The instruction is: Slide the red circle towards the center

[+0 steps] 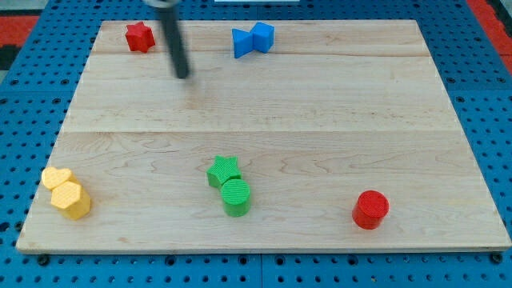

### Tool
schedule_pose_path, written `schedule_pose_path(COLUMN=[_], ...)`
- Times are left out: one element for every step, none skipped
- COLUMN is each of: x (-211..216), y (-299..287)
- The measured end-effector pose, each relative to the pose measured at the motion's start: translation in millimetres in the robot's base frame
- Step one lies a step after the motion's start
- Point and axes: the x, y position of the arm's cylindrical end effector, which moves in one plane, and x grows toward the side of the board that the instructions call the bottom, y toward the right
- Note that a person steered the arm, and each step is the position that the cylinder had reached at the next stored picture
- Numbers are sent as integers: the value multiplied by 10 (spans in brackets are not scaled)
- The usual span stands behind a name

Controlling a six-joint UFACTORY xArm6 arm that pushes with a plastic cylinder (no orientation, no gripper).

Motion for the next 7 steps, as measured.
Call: schedule_pose_path(x=[547,1160,2136,2665,2515,2124,1822], y=[1193,2512,3229,2979,2250,1305,700])
